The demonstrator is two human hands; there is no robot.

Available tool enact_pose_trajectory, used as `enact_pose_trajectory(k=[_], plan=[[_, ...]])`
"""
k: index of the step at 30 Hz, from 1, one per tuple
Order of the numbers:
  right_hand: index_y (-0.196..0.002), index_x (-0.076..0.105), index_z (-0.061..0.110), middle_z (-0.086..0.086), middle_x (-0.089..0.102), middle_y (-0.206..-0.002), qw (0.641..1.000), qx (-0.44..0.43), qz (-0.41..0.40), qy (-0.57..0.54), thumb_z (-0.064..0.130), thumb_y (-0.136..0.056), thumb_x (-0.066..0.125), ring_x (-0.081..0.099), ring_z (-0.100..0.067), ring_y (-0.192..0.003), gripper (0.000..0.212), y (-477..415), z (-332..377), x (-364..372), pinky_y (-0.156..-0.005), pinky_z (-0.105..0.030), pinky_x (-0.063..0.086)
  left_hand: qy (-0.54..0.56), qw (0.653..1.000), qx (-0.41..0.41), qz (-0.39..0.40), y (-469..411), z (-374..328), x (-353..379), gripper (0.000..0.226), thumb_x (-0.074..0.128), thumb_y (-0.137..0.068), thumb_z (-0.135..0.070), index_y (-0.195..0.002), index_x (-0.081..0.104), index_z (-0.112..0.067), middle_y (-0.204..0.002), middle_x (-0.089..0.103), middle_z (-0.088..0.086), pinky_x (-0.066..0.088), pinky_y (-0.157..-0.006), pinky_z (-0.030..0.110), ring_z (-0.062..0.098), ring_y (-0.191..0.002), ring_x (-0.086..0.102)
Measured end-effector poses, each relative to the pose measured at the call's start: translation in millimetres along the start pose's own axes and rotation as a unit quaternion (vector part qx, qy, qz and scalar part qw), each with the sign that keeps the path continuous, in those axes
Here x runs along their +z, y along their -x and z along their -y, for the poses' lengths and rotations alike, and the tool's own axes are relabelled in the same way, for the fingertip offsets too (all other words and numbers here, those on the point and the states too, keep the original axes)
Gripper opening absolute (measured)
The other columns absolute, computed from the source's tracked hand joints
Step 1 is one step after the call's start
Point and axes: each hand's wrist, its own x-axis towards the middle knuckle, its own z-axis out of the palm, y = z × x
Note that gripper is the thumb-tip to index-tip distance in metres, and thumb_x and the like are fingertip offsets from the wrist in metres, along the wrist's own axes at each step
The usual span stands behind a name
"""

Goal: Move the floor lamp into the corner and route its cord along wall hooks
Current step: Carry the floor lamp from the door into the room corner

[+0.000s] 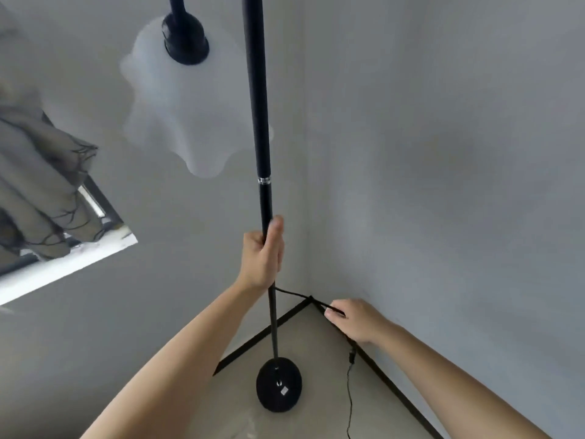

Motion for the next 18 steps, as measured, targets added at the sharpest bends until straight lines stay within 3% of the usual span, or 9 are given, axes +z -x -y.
enact_pose_trajectory(k=[3, 6, 11, 18], plan=[[-0.083, 0.059, 0.018, 0.004, 0.056, -0.066, 0.998, 0.060, -0.006, 0.011, 0.042, -0.101, 0.043, 0.051, -0.014, -0.060, 0.034, -31.4, 8.6, 2.3, -0.058, -0.030, 0.038, -0.030, 0.997, -0.028, 0.059, -47.6, 21.7, -18.7, 0.074, 0.064, -0.077, -0.064, -0.048, 0.018, -0.013, -0.044, 0.024, 0.004, 0.015, -0.043, 0.031, 0.017, -0.039, 0.018], [-0.074, 0.053, 0.021, 0.006, 0.052, -0.064, 0.995, 0.100, -0.021, 0.002, 0.042, -0.101, 0.042, 0.048, -0.013, -0.058, 0.035, -52.9, 19.6, 3.6, -0.056, -0.030, 0.037, -0.018, 0.990, -0.061, 0.129, -90.1, 32.1, -28.0, 0.067, 0.059, -0.080, -0.065, -0.043, 0.022, -0.023, -0.036, 0.026, 0.000, 0.019, -0.039, 0.024, 0.015, -0.031, 0.021], [-0.095, 0.061, 0.009, 0.002, 0.052, -0.067, 0.988, 0.150, -0.033, -0.014, 0.042, -0.099, 0.042, 0.044, -0.014, -0.056, 0.038, -69.3, 24.0, 9.5, -0.055, -0.029, 0.036, 0.009, 0.962, -0.067, 0.264, -140.2, 47.8, -17.8, 0.056, 0.055, -0.085, -0.047, -0.042, 0.025, -0.026, -0.033, 0.027, -0.004, 0.020, -0.039, 0.023, 0.016, -0.030, 0.020], [-0.075, 0.049, 0.014, 0.005, 0.046, -0.060, 0.983, 0.175, -0.040, -0.033, 0.042, -0.099, 0.041, 0.040, -0.013, -0.051, 0.037, -77.0, 5.7, 10.0, -0.052, -0.028, 0.036, 0.002, 0.922, -0.100, 0.375, -165.4, 71.0, 10.3, 0.050, 0.052, -0.084, -0.027, -0.038, 0.033, -0.028, -0.035, 0.031, -0.008, 0.029, -0.040, 0.020, 0.016, -0.032, 0.024]])
